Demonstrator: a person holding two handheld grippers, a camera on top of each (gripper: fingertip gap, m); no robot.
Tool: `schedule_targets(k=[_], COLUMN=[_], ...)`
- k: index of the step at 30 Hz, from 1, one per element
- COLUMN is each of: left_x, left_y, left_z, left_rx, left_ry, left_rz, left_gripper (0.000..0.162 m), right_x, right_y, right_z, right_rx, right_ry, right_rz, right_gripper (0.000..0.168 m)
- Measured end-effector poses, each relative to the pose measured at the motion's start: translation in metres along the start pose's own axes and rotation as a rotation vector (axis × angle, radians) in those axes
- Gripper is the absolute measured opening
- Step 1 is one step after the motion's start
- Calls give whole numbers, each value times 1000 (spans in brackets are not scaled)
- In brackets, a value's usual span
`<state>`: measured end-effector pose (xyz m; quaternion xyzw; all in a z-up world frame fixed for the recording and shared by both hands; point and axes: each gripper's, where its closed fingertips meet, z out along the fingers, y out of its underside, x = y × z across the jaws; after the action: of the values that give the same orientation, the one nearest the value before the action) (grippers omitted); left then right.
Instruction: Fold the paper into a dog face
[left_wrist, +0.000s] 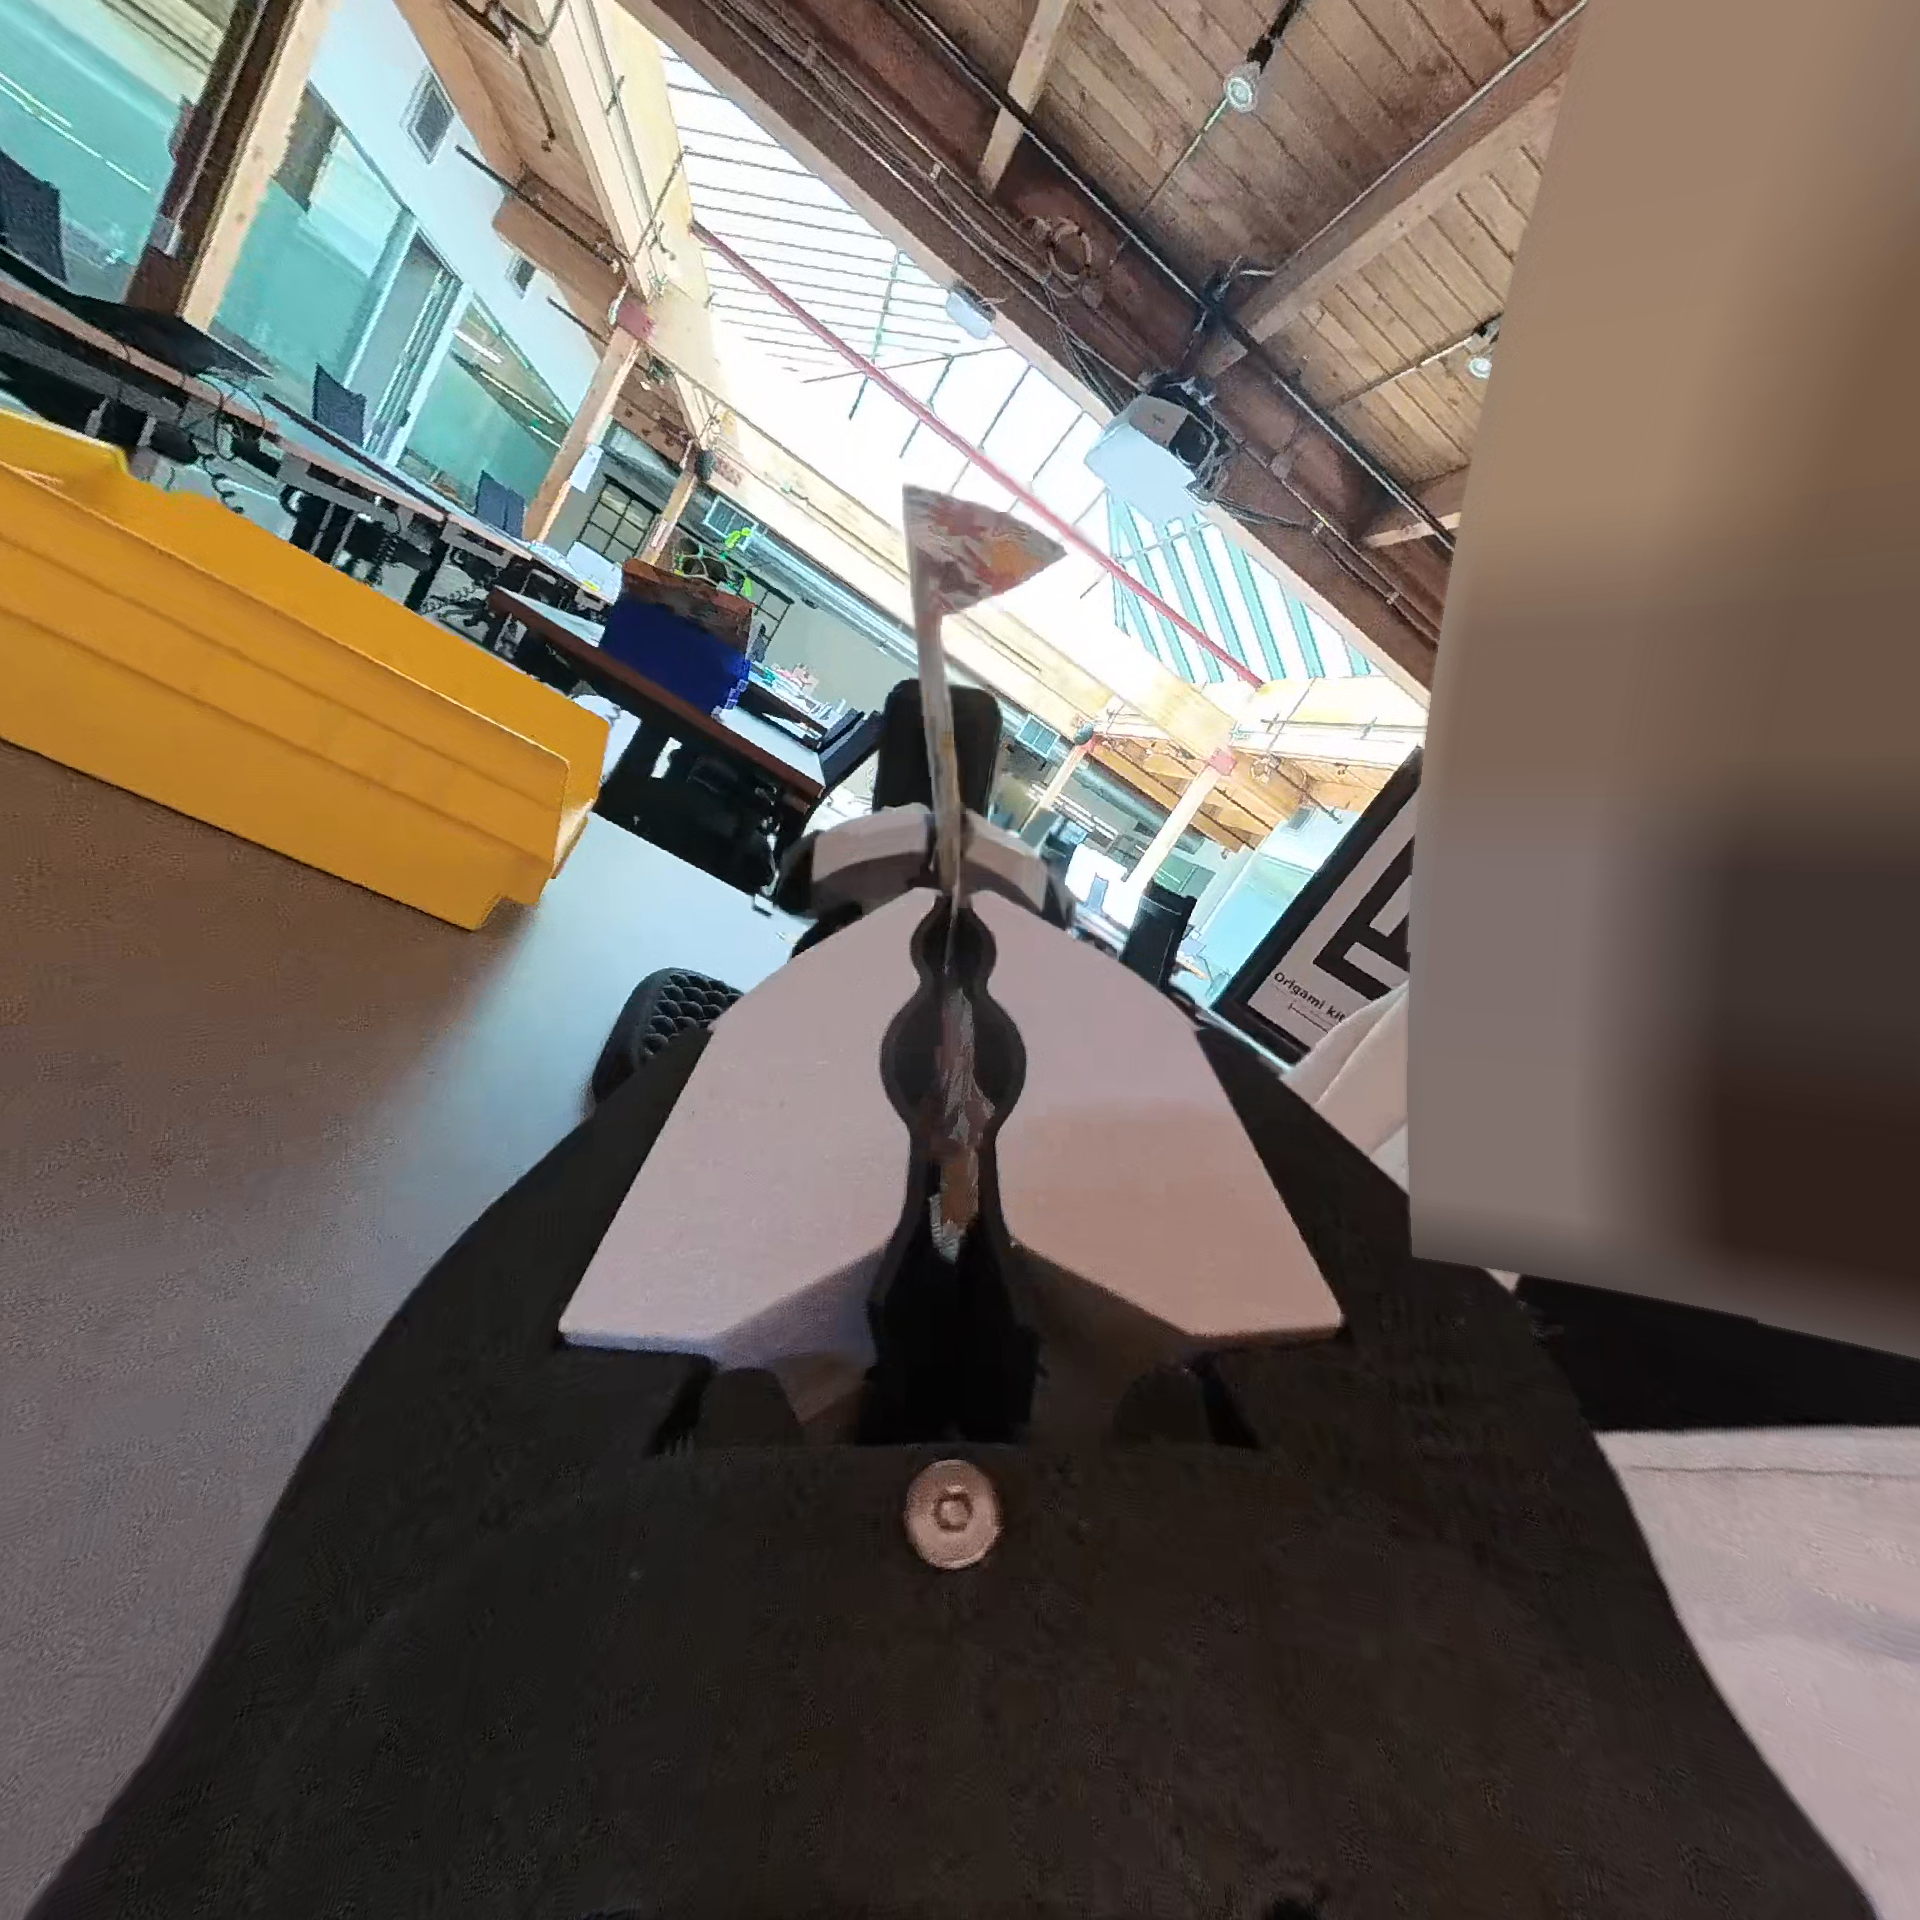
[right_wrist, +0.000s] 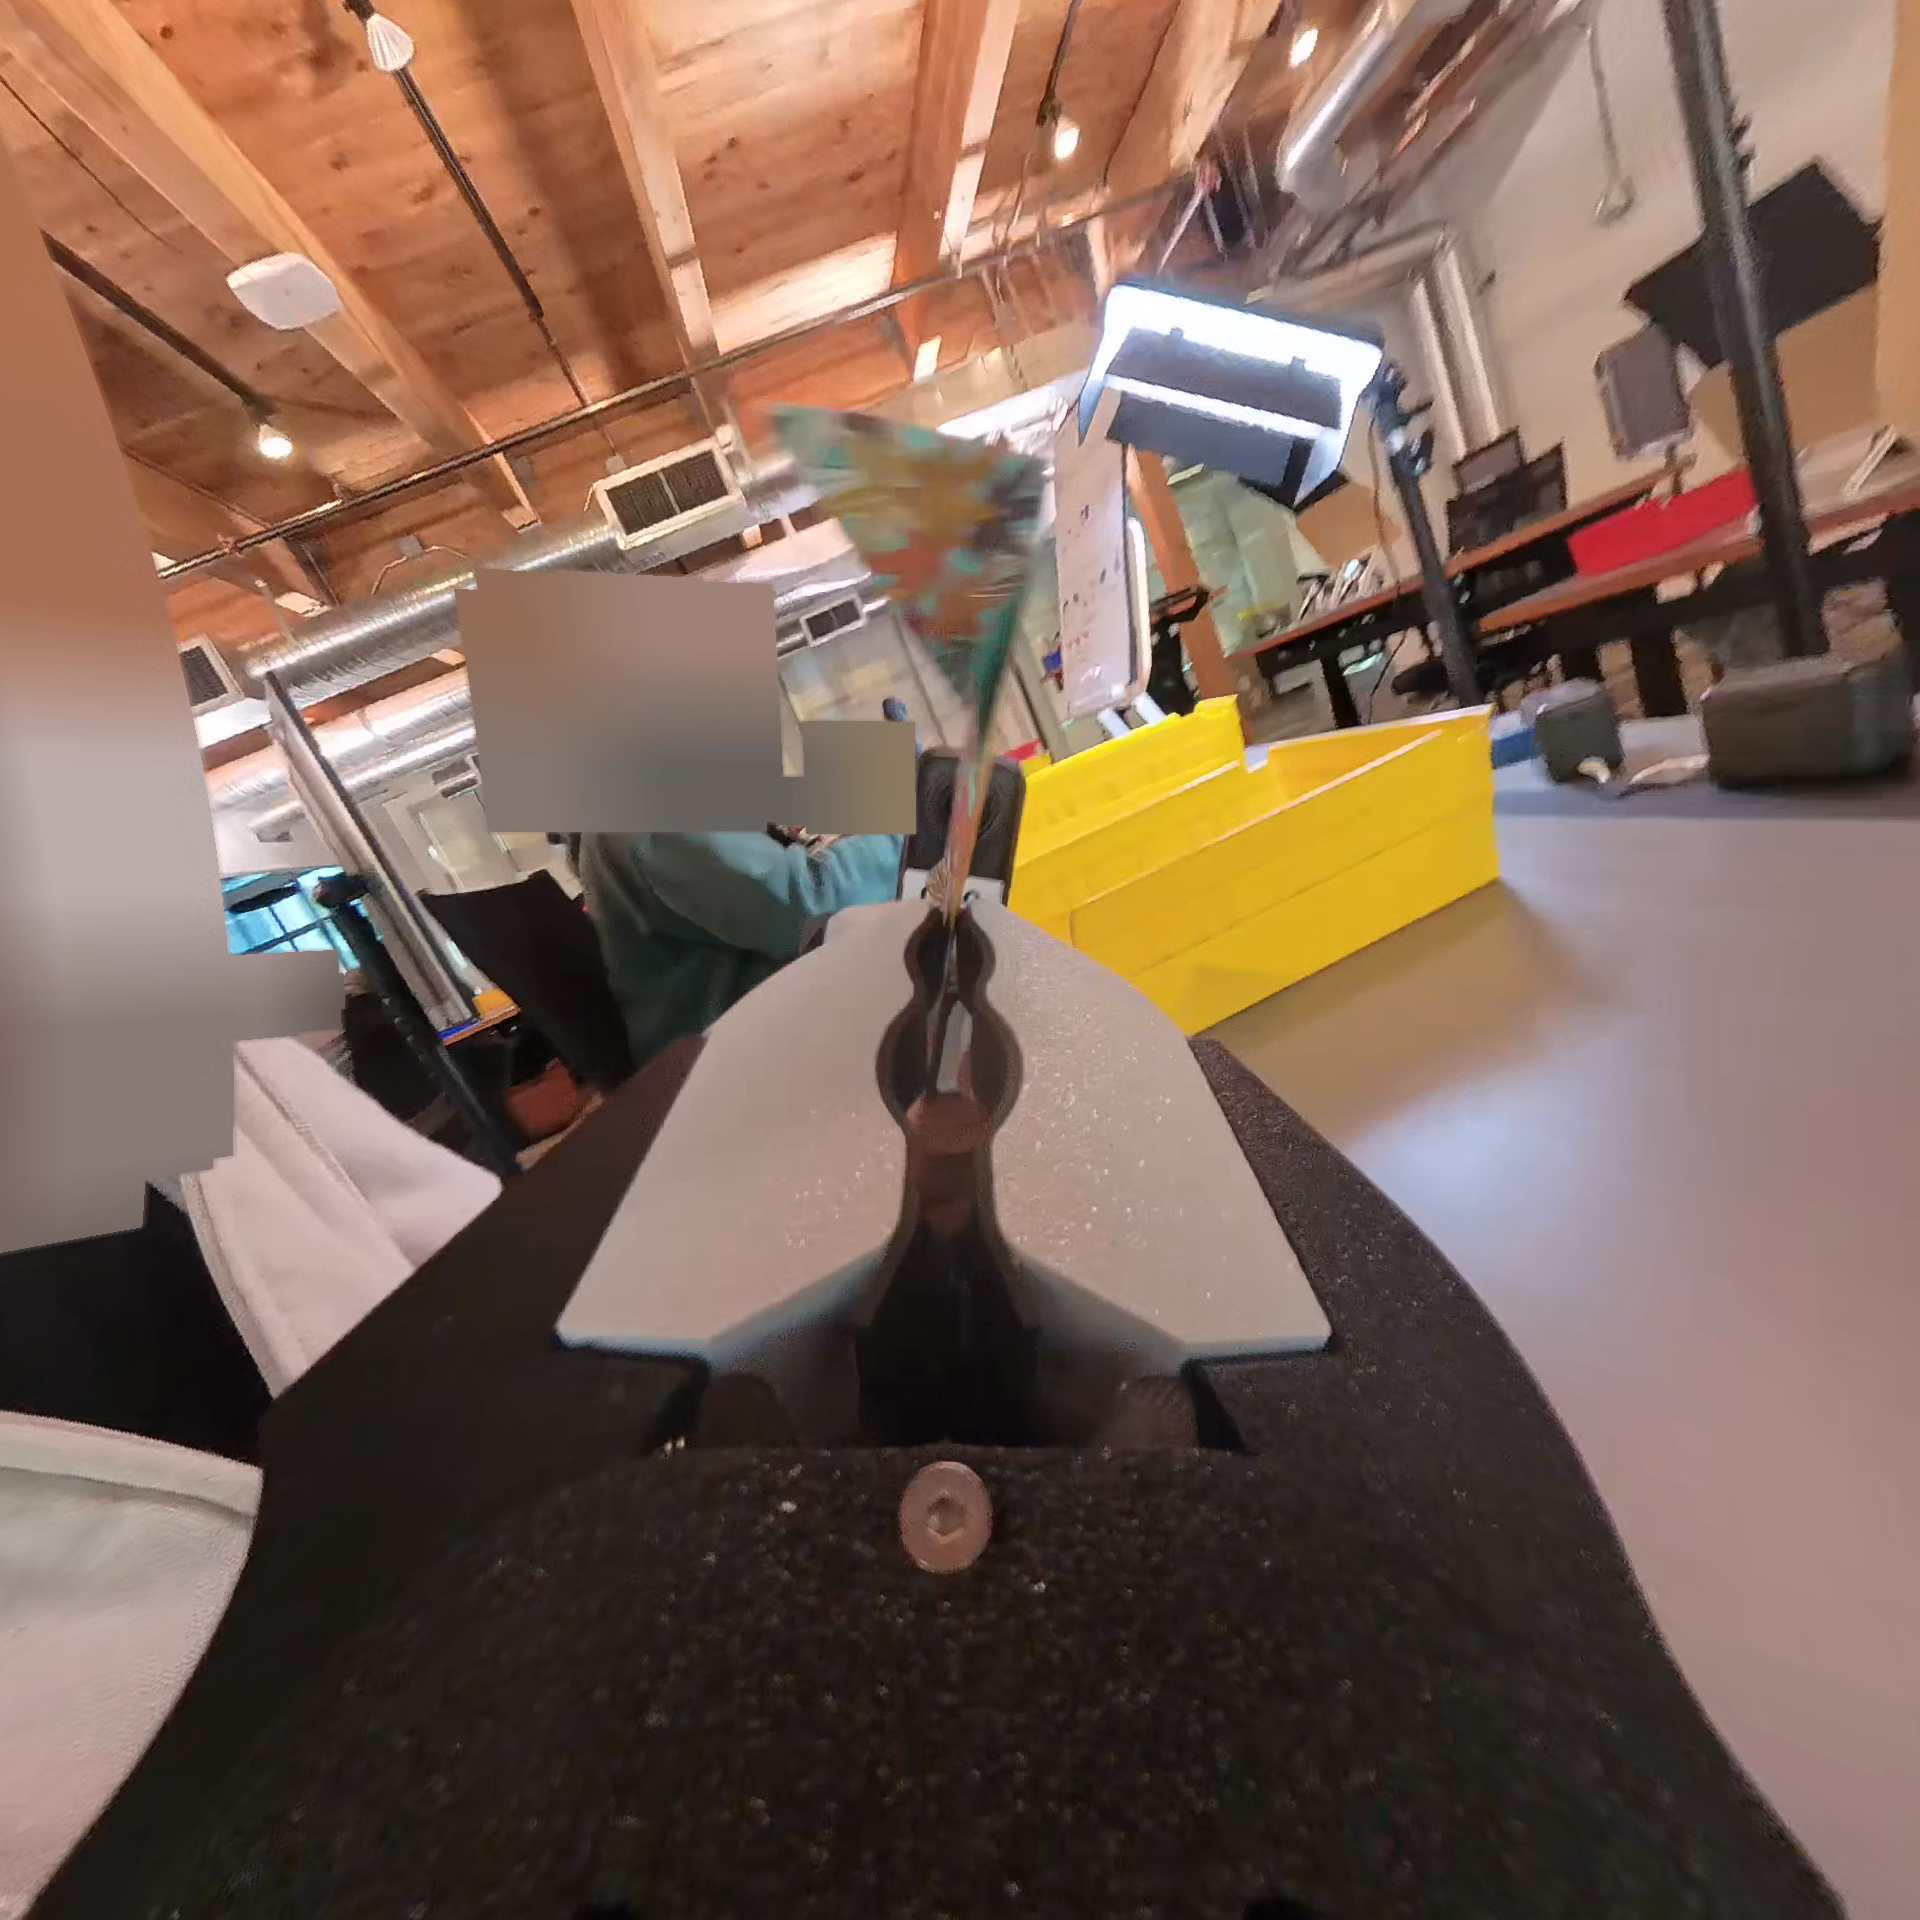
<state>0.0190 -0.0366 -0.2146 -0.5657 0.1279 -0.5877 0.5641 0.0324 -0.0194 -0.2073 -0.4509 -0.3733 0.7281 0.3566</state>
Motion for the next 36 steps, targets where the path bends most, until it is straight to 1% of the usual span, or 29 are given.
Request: schedule_targets(k=[1, 4, 6, 7, 9, 12, 14, 17, 18, 21, 24, 25, 27, 30, 33, 35, 36], left_x=[1, -5, -17, -20, -13, -6, -5, -8, -9, -10, -14, -14, -13, -9, -8, -8, -7], left_y=[2, 9, 17, 20, 13, 3, 2, 1, 0, -3, -8, -9, -7, -3, -3, -3, -2], left_z=[1, -4, -12, -16, -22, -29, -31, -32, -33, -36, -40, -40, -39, -37, -38, -38, -37], left_rx=[-8, -32, -58, -60, 17, 102, 110, 116, 122, 149, 185, 190, 180, 154, 155, 154, 149], left_ry=[0, -63, -141, -162, -123, -55, -12, 15, 21, 27, 11, 12, 15, 46, 56, 59, 60], left_rz=[32, 150, 251, 288, 299, 285, 242, 179, 162, 140, 115, 113, 118, 128, 118, 125, 132], left_gripper=[6, 43, 59, 63, 66, 63, 61, 60, 60, 56, 55, 54, 51, 47, 46, 45, 45], right_x=[0, 2, 9, 15, 30, 60, 88, 147, 168, 225, 285, 302, 327, 352, 367, 378, 383], right_y=[-5, -26, -47, -60, -92, -150, -183, -211, -213, -206, -186, -178, -161, -139, -123, -120, -120], right_z=[-2, -22, -48, -65, -105, -172, -209, -247, -253, -251, -255, -256, -253, -252, -253, -258, -262], right_rx=[22, 102, 152, 173, 204, 196, 121, -95, -187, -447, -731, -787, -864, -944, -1021, -1060, -1078], right_ry=[9, 49, 117, 169, 289, 494, 618, 764, 788, 740, 805, 822, 810, 818, 844, 900, 941], right_rz=[-18, -56, -92, -115, -175, -285, -319, -278, -237, -59, 11, 44, 152, 278, 348, 354, 343], right_gripper=[0, 0, 0, 0, 0, 0, 0, 0, 0, 0, 0, 0, 0, 0, 0, 2, 6])
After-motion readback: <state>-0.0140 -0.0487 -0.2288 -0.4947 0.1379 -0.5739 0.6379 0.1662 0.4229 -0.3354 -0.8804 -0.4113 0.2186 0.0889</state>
